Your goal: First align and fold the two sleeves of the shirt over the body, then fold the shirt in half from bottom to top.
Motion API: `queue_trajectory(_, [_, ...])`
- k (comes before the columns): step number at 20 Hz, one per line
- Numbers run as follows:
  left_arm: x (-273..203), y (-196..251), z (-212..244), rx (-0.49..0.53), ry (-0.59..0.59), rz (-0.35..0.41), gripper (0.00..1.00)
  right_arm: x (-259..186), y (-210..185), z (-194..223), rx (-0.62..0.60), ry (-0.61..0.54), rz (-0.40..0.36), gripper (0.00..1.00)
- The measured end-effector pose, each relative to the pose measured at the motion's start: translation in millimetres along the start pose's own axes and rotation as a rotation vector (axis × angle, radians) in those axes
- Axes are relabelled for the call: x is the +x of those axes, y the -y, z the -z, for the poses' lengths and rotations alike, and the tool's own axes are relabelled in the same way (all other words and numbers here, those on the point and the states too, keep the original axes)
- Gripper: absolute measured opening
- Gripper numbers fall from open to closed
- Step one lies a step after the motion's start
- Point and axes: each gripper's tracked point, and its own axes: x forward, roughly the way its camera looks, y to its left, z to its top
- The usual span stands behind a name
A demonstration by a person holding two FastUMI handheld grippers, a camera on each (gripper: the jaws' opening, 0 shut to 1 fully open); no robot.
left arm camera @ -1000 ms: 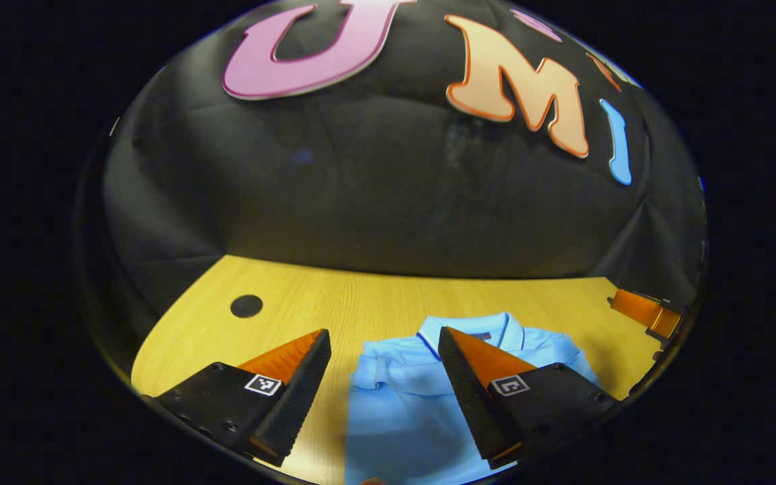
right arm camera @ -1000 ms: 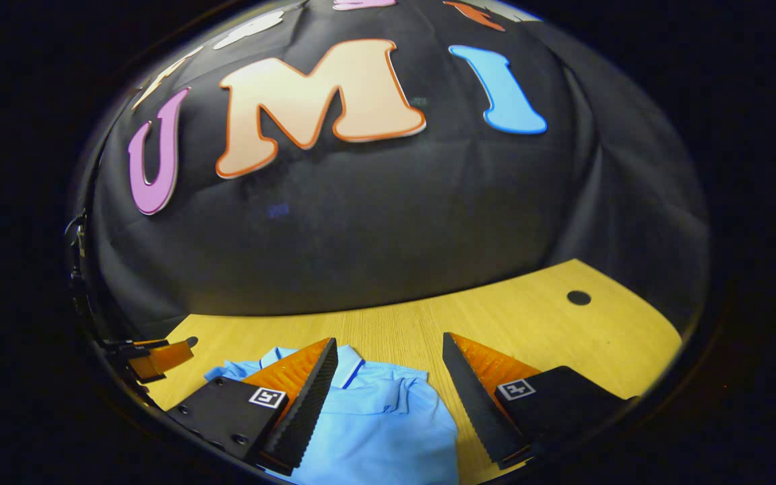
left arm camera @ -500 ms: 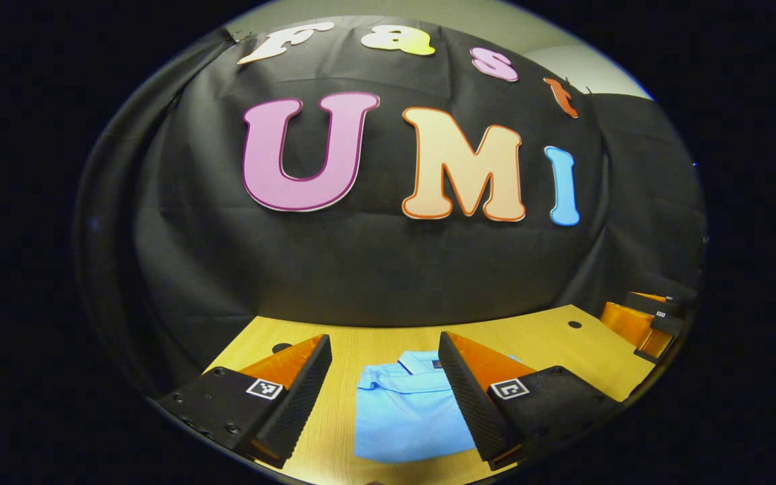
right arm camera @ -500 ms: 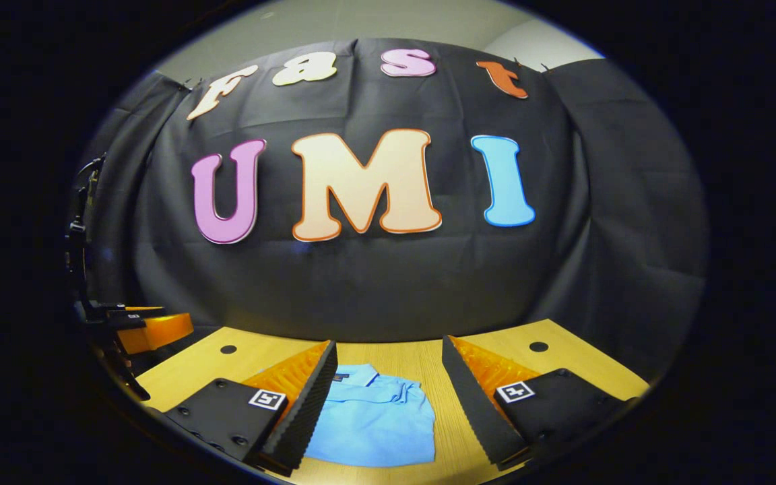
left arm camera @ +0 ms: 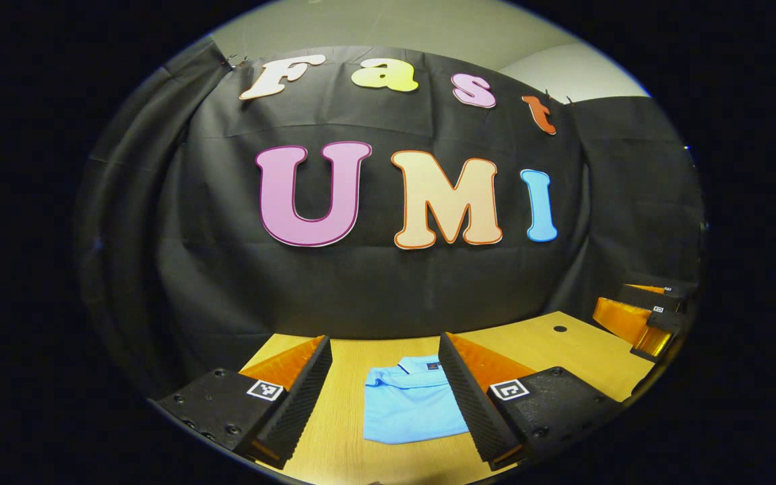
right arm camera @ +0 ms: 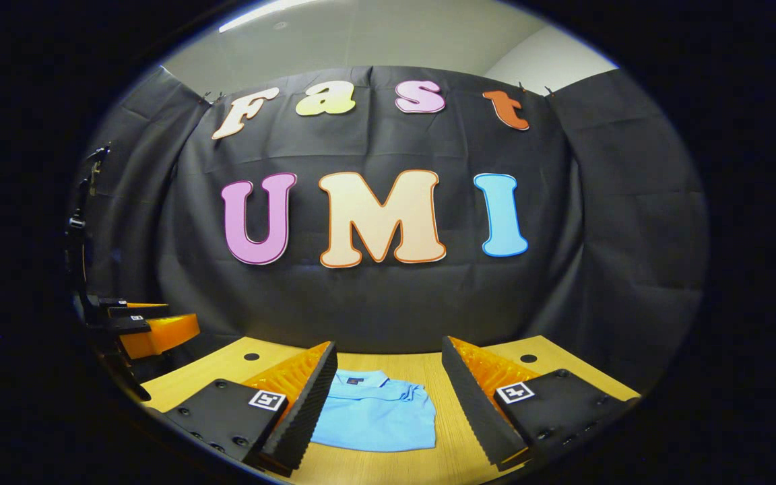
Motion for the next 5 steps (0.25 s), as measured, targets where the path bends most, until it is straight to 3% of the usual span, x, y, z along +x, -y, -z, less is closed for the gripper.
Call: queue_trajectory(5, [-4.4, -8.6, -4.2, -0.017, 0.007, -0.026, 0.95, -3.1, -0.5, -7.8, -0.004, 0.011, -0.006, 0.94])
